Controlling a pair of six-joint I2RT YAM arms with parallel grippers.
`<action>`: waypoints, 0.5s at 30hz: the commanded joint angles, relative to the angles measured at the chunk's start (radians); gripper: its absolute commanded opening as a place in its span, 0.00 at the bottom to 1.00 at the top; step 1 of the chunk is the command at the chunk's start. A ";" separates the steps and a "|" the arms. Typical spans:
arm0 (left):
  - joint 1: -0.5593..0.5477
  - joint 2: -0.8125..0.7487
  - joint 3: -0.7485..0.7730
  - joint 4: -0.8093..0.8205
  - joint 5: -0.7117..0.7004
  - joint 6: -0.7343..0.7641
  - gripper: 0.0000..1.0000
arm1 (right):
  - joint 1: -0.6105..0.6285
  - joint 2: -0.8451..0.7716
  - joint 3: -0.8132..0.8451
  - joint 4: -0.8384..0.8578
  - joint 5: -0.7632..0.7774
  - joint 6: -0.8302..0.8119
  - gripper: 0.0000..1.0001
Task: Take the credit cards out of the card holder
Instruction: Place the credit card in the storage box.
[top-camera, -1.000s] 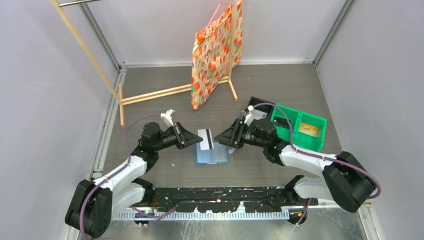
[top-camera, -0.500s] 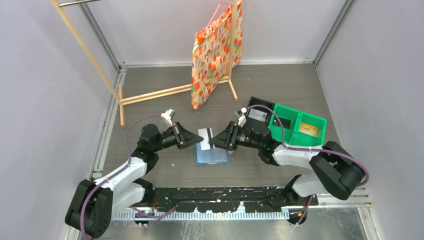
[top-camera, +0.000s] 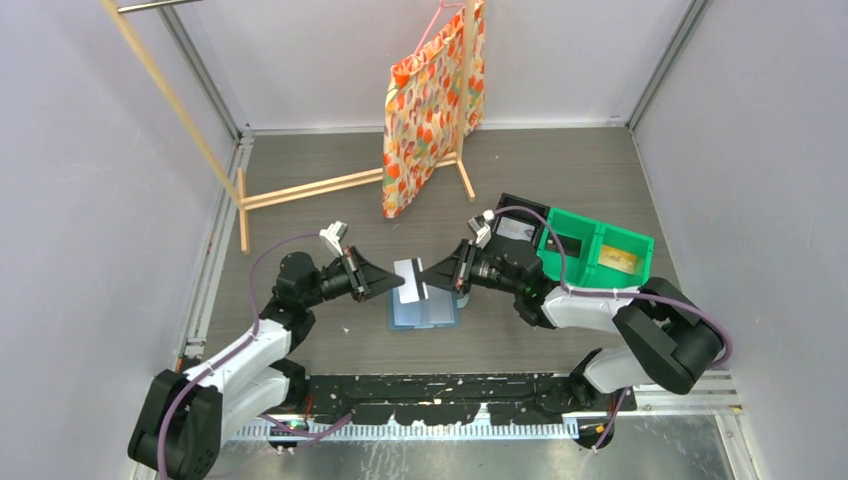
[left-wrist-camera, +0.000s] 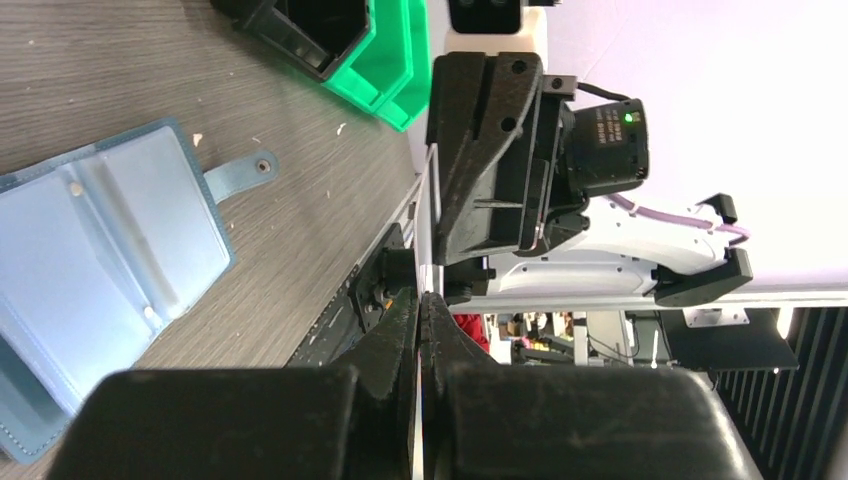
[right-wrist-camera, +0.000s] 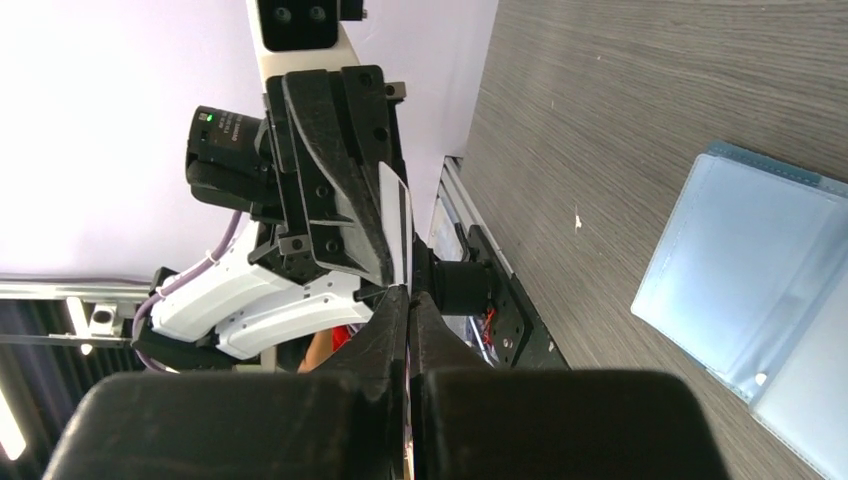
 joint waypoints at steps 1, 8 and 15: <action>-0.004 -0.033 0.025 -0.037 0.018 0.005 0.00 | 0.007 -0.067 0.081 -0.162 0.055 -0.010 0.01; -0.004 -0.165 0.152 -0.463 -0.082 0.192 0.84 | 0.007 -0.329 0.297 -1.092 0.540 -0.007 0.01; -0.004 -0.301 0.183 -0.695 -0.226 0.257 0.89 | 0.005 -0.232 0.805 -2.088 1.054 0.416 0.01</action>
